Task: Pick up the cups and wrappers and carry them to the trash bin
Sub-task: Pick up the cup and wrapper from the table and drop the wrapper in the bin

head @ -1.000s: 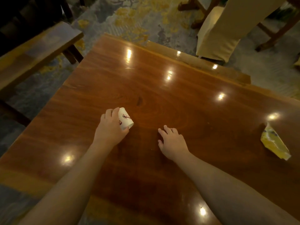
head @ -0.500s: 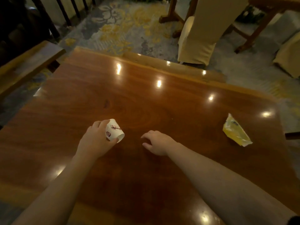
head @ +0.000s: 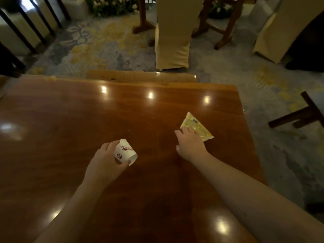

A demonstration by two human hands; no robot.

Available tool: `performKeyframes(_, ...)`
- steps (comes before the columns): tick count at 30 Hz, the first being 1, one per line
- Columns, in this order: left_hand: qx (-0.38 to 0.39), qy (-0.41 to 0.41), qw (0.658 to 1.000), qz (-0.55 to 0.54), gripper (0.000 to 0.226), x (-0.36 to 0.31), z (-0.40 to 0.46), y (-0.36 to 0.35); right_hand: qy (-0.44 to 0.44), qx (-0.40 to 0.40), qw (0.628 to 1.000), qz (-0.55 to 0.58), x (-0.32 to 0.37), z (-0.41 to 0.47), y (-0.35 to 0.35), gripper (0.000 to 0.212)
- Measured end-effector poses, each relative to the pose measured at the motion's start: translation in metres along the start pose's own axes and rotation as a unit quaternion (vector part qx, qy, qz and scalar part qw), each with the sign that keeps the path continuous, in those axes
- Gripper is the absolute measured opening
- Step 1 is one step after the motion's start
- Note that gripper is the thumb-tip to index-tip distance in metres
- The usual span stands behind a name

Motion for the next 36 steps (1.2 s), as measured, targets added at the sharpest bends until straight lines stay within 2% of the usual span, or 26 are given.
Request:
performKeyframes(4,0.008,-0.009,1.000,0.020,0.089,-0.029,-0.002,-0.010,-0.067,0.007,0.995,-0.071,-0.058,-0.004,-0.009,0.045)
performKeyframes(6,0.007,-0.010,1.000,0.028,0.089,-0.038,-0.003,-0.010,-0.084,0.020,0.994,-0.061,-0.077,-0.005,-0.018,0.049)
performKeyframes(9,-0.005,-0.014,0.999,0.036,0.088,-0.045,-0.008,-0.007,-0.075,0.034,0.995,-0.047,-0.089,-0.004,-0.029,0.051)
performKeyframes(14,-0.023,-0.012,0.999,0.042,0.087,-0.045,-0.020,0.005,-0.042,0.011,0.997,-0.058,-0.088,-0.004,-0.027,0.029)
performKeyframes(24,-0.046,-0.013,0.998,0.027,0.086,-0.021,-0.064,0.031,0.020,-0.078,0.996,-0.046,-0.025,-0.052,0.015,0.020)
performKeyframes(36,-0.078,-0.059,0.995,-0.030,0.086,0.044,-0.183,0.071,0.027,-0.143,0.989,-0.028,0.100,-0.210,0.034,0.021)
Point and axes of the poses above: each hand's wrist, its own z-axis towards the middle knuckle, its own y-axis out of the back of the hand, x = y × z, the point moved 7 cm from there along z, towards the middle knuckle, and after that the axes turned 4 degrees about y, right-handed, at the moved point
